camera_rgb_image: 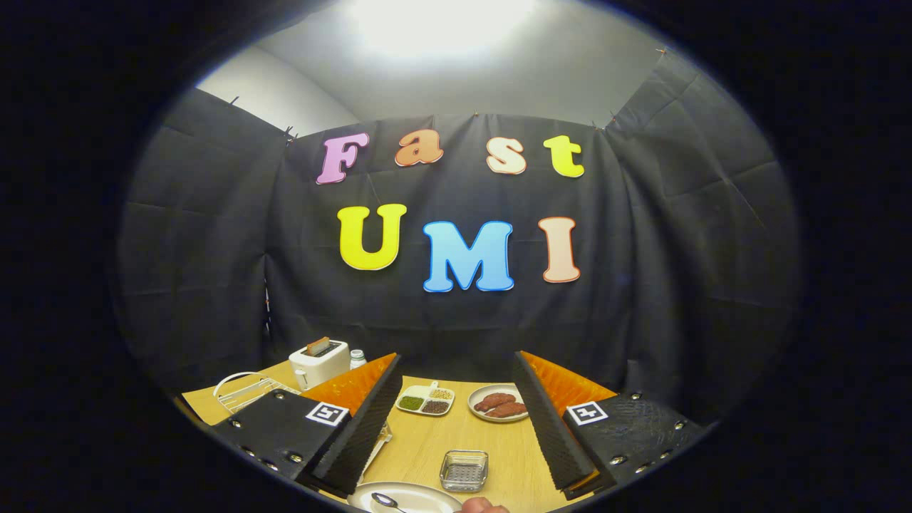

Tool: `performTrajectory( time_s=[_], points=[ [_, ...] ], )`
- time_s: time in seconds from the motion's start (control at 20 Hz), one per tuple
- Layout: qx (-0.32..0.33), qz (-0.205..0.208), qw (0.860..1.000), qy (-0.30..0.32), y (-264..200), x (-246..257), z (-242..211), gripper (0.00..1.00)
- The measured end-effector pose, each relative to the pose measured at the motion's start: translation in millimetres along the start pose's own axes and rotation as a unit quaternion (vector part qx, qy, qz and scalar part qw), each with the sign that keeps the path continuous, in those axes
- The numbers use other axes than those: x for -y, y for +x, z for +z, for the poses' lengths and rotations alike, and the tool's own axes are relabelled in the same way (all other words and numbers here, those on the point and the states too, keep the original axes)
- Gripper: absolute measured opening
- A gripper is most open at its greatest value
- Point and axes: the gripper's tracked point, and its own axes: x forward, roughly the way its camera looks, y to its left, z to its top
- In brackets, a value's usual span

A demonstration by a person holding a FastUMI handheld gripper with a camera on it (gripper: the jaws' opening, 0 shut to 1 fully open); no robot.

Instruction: Take the plate from the dish rack, then take the spoon from the basket and place it into the plate.

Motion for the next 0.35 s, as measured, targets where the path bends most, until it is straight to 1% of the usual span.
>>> performTrajectory(
  time_s=[0.15,0.25,0.35],
  points=[
    [0.004,-0.025,1.000,-0.004,-5,15,-1,0.96],
    [0.003,-0.032,0.999,0.000,-9,24,-7,0.96],
    [0.007,-0.028,1.000,0.007,-11,29,-14,0.96]
  ],
)
